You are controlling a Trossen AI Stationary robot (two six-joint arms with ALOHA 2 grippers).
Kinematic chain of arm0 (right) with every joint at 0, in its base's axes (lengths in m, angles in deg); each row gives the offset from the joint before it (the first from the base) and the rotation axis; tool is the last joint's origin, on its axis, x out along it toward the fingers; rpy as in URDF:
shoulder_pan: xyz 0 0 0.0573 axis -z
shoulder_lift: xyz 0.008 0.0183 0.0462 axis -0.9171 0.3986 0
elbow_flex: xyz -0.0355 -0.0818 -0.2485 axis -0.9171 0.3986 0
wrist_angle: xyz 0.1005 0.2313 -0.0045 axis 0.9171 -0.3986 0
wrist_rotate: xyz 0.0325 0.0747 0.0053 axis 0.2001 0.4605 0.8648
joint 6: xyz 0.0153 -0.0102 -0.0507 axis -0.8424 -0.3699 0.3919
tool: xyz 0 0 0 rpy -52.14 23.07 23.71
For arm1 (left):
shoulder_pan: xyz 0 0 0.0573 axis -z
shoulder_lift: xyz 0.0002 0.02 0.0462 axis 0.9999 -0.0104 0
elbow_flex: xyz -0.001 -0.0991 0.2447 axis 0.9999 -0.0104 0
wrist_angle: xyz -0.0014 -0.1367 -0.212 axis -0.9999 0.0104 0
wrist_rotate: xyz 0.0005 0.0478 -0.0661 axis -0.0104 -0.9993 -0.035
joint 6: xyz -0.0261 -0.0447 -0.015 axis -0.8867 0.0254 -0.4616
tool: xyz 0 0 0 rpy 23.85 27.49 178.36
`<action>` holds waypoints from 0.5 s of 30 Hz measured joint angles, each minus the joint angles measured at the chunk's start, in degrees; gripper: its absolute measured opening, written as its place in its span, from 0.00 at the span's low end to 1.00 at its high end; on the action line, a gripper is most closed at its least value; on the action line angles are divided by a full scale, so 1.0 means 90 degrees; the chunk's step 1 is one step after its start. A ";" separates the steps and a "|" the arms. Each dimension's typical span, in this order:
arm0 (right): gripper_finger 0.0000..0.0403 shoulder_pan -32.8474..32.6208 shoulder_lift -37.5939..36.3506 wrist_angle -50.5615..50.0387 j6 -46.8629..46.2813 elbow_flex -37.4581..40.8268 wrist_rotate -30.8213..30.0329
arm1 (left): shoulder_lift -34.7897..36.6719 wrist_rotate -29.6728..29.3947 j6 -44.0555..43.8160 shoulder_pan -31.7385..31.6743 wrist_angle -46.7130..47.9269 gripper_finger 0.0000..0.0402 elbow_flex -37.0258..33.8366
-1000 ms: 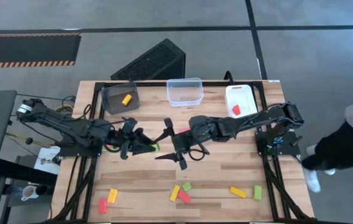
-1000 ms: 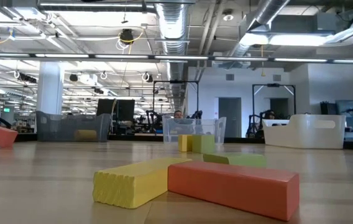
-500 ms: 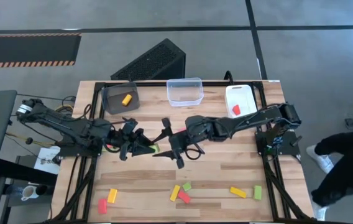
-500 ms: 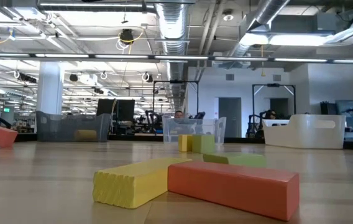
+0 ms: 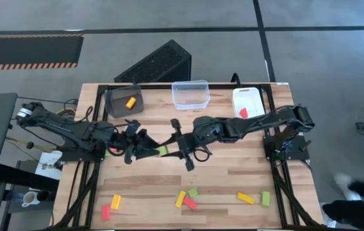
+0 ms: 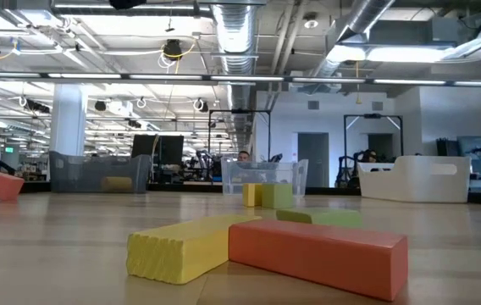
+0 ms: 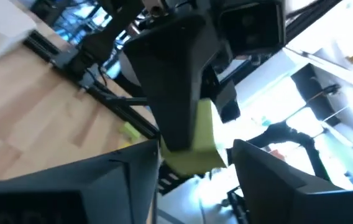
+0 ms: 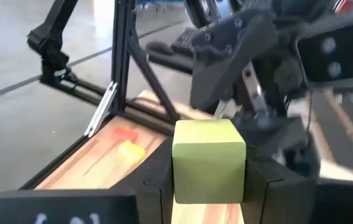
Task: Sort & place blocks by color
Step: Put the green block into the transparent bin
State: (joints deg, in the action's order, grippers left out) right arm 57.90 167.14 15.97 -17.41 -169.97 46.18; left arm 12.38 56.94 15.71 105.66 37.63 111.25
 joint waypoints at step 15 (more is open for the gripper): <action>0.32 0.1079 -0.0854 -0.3876 -0.1890 0.0000 -0.0679 | 0.1166 -0.2369 -0.0573 -0.0399 0.4394 0.56 -0.0002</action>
State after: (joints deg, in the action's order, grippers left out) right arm 67.61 159.45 -18.91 -34.42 -169.97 40.06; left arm 22.87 35.62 10.56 102.07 77.18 111.23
